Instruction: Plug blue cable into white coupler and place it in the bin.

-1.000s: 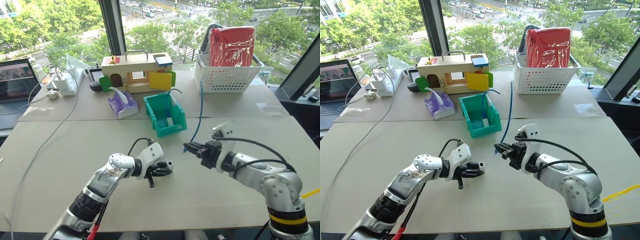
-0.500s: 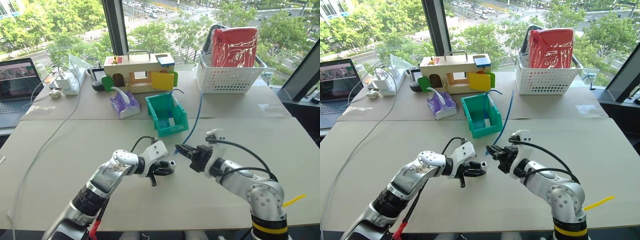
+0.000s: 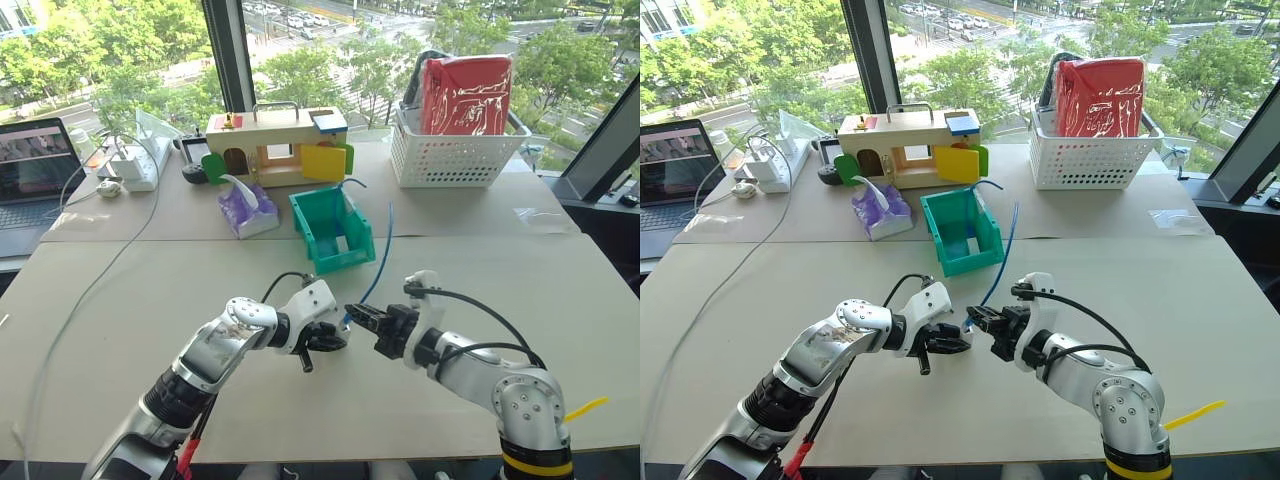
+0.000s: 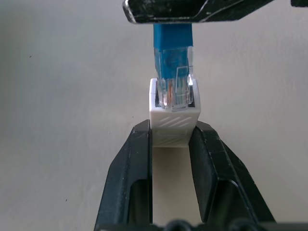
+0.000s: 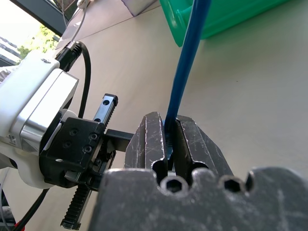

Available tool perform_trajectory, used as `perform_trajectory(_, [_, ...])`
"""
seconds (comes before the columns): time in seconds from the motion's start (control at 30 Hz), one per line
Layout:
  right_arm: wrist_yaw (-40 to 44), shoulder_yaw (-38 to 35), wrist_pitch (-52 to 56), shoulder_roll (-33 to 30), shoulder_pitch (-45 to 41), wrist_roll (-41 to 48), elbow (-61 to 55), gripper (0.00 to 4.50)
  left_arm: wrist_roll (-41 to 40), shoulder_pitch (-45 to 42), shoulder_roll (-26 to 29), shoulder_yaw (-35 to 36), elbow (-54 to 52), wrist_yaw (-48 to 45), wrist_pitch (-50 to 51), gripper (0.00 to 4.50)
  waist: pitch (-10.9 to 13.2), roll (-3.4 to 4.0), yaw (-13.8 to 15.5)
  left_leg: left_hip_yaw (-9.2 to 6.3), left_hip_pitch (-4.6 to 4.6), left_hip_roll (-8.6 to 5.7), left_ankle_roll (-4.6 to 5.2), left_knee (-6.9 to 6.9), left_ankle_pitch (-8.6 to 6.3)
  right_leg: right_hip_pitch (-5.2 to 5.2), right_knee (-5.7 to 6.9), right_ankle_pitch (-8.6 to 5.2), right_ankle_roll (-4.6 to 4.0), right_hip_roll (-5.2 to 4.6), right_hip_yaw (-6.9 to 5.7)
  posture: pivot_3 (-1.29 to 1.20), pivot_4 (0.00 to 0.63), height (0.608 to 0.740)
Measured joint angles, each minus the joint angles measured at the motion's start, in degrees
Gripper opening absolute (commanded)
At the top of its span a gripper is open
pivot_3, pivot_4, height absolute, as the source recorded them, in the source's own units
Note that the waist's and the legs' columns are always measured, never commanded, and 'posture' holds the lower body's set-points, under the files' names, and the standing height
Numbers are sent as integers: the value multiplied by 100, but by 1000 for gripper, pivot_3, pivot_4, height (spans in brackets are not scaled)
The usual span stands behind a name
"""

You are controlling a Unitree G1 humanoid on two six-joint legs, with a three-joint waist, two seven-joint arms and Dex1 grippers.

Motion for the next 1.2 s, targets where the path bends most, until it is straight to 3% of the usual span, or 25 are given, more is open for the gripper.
perform_trajectory(0.77, [479,834,-31,-763,-365,-1345,-233,0,-266,-136,-109,-47,-390,645,1089,610,-58,-8,-8,0,12,1,0,-2,0,10,-7,-1,1,2,0,0,150,740])
perform_trajectory(1.2, [482,877,147,-630,-478,-1849,-248,0,-421,-182,-830,232,-352,1439,1917,610,-66,-8,42,-3,61,-1,0,-4,-1,90,-50,-12,22,2,-2,0,150,740])
